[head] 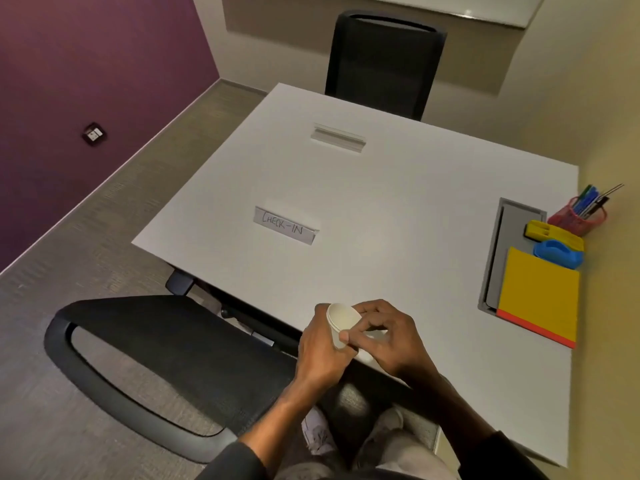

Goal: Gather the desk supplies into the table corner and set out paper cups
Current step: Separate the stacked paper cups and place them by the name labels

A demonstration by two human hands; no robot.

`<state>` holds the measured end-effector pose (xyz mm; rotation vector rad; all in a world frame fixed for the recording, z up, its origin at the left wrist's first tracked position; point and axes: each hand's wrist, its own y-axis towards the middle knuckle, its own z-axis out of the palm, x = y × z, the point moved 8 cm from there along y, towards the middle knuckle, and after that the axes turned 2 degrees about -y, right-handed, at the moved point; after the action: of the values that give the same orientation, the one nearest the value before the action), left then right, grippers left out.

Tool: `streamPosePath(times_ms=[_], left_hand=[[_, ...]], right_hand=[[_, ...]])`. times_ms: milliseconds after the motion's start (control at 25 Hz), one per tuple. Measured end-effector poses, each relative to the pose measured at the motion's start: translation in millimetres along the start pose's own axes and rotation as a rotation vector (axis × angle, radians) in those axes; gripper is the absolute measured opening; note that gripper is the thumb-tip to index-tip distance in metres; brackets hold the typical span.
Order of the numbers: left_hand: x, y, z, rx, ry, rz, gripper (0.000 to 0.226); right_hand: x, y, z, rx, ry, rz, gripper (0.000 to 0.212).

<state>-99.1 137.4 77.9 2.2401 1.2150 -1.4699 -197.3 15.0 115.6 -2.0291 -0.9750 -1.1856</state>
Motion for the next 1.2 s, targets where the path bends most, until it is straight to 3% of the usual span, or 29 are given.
streamPosePath(times_ms=[240,400,560,720,920,1000,1080,1200], left_hand=[[3,15,-18,-0.031,-0.077,0.009,0.053],[4,31,-24,-0.145,-0.050,0.103,0.048],[-5,52,-21,-0.283,0.033,0.186,0.046],[8,73,-19,-0.251,0.018,0.016,0.057],[19,80,-22,-0.356,-0.021,-0.117,0.071],[24,85,-17,-0.338,-0.022,-0.148,0.073],[22,91,-13,-0.311,-0.011,-0.168,0.075],[23,94,-5,-0.281,-0.019,-0.184,0.077]], right_hand=[[8,27,1,-0.069,0.015,0.047,0.014],[8,52,1,-0.048,0.052,0.030,0.017],[11,81,6,0.003,-0.132,-0.190,0.034],[7,120,-8,-0.004,-0.088,-0.312,0.031],[-18,182,-50,-0.168,0.066,-0.117,0.034],[-25,204,-57,-0.233,-0.060,-0.193,0.030],[-34,224,-50,-0.228,-0.201,-0.292,0.038],[-51,244,-29,-0.150,-0.253,-0.239,0.064]])
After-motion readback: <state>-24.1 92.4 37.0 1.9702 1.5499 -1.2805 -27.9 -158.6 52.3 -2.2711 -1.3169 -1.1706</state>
